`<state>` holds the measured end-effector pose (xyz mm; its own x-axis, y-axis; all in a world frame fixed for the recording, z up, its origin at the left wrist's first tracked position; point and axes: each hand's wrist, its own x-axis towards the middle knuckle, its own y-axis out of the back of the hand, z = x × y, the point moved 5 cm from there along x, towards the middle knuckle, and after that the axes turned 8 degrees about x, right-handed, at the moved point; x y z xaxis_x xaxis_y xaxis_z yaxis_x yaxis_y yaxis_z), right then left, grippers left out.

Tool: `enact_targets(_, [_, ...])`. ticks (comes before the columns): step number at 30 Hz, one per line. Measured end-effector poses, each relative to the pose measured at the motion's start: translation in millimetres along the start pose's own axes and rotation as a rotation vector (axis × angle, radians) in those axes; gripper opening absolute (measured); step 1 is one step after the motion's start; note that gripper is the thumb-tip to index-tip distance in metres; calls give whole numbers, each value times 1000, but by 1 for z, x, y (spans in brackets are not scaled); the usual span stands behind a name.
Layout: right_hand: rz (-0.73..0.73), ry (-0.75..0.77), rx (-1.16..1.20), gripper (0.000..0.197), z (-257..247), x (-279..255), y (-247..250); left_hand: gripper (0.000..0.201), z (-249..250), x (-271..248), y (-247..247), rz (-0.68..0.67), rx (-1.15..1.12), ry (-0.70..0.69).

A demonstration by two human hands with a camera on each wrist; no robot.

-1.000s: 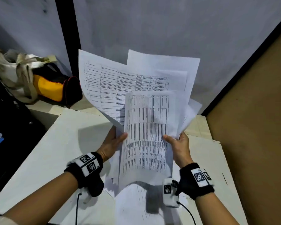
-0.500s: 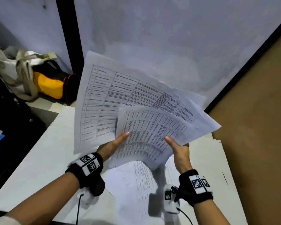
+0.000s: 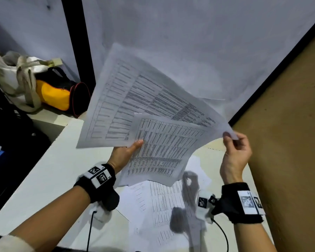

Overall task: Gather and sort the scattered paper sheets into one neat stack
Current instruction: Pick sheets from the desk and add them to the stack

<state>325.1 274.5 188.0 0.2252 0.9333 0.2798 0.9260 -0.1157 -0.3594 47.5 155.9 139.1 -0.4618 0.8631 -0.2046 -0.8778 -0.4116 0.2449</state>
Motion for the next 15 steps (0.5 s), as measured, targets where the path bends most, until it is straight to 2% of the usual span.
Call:
enact_targets(1, [18, -71, -25, 30, 13, -6, 7, 33, -2, 5, 0, 26, -47, -88])
enact_targets(3, [-3, -283, -198, 23, 49, -23, 19, 25, -8, 14, 0, 40, -124, -149])
enact_targets(4, [-85, -415, -354, 19, 70, -34, 25, 26, -12, 18, 0, 32, -143, -151])
enact_targets(6, [-342, -690, -659, 11, 108, -65, 36, 42, -15, 22, -1, 30, -138, -148])
enact_targets(7, [-460, -786, -768, 29, 119, -76, 40, 50, -16, 24, -1, 25, -137, -153])
enact_targets(8, [-530, -825, -804, 56, 125, -79, 42, 53, -15, 23, 0, 20, -142, -161])
enact_targets(9, [-547, -821, -770, 80, 123, -76, 40, 54, -16, 23, 1, 18, -144, -166])
enact_targets(11, [-524, -692, -656, 107, 101, -57, 27, 62, -16, 23, 0, 2, -170, -179])
enact_targets(13, [-476, -532, -527, 114, 76, -40, 8, 72, -15, 23, -1, -3, -192, -198])
enact_targets(15, [-542, -481, -381, 109, 62, -36, -19, 73, -14, 22, -3, 4, -216, -220])
